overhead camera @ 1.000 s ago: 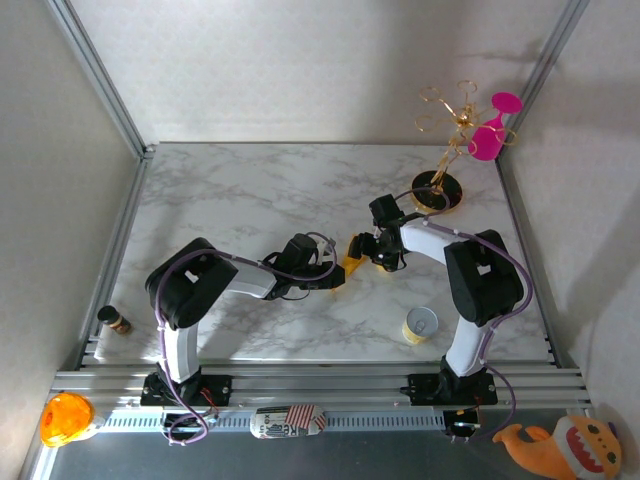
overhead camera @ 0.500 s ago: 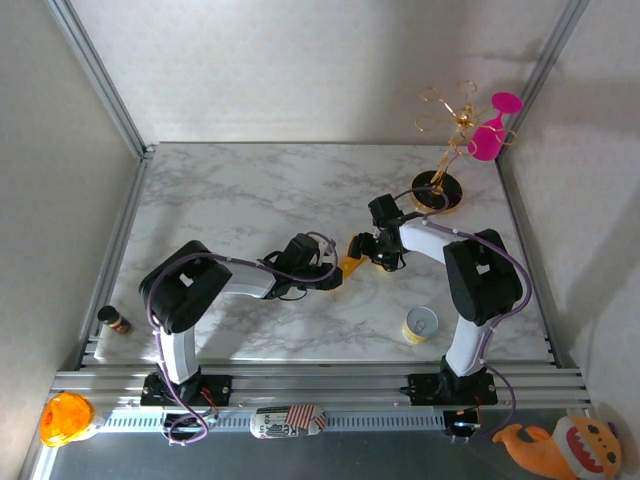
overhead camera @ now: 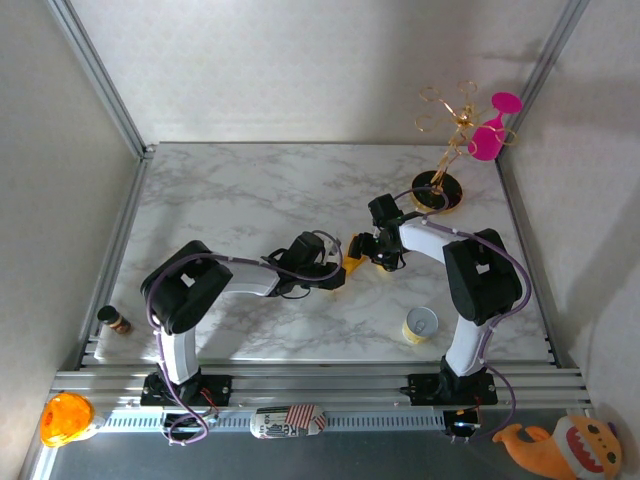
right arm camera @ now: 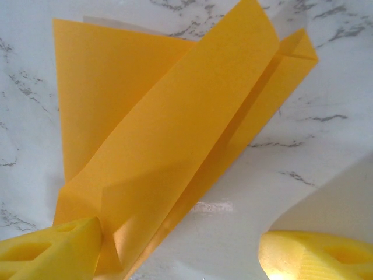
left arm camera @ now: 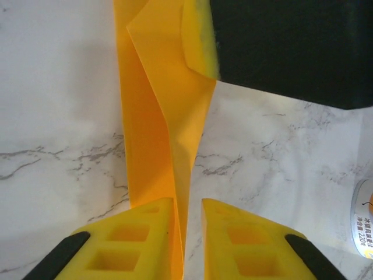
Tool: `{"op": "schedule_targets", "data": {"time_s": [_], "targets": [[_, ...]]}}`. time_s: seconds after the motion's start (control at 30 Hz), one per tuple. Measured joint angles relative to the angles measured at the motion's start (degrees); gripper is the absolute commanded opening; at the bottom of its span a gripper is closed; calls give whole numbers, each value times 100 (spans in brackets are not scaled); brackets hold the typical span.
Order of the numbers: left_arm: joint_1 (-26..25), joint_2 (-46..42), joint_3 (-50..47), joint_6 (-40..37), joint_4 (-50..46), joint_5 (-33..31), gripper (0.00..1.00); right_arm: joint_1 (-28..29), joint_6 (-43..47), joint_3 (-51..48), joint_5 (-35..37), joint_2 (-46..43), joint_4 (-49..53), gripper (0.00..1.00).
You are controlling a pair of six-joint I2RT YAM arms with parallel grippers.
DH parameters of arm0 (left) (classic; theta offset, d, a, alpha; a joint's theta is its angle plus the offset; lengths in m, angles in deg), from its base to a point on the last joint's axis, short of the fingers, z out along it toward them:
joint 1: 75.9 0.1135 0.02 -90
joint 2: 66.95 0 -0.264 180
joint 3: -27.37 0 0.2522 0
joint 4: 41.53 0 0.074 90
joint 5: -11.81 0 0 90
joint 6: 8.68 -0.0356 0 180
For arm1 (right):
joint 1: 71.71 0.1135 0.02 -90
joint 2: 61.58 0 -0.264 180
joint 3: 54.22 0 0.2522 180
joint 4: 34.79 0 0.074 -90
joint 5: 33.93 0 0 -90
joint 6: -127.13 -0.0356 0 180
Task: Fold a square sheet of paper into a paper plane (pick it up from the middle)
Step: Fold the wing for the fifth time at the center of the table.
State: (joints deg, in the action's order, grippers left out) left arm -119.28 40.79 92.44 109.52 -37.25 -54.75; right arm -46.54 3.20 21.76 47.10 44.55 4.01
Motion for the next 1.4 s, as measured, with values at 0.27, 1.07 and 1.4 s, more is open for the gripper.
{"op": "schedule_targets", "data": {"time_s": [0.27, 1.07, 1.4], "targets": [[2, 85, 2, -98, -31, -13, 17, 0, 0, 0, 0, 2, 0, 77], [289, 249, 4, 236, 101, 654, 2, -85, 94, -48, -315, -188, -140, 80], [376, 354, 201, 527, -151, 938, 1, -243, 424, -914, -885, -1263, -1394, 74]]}}
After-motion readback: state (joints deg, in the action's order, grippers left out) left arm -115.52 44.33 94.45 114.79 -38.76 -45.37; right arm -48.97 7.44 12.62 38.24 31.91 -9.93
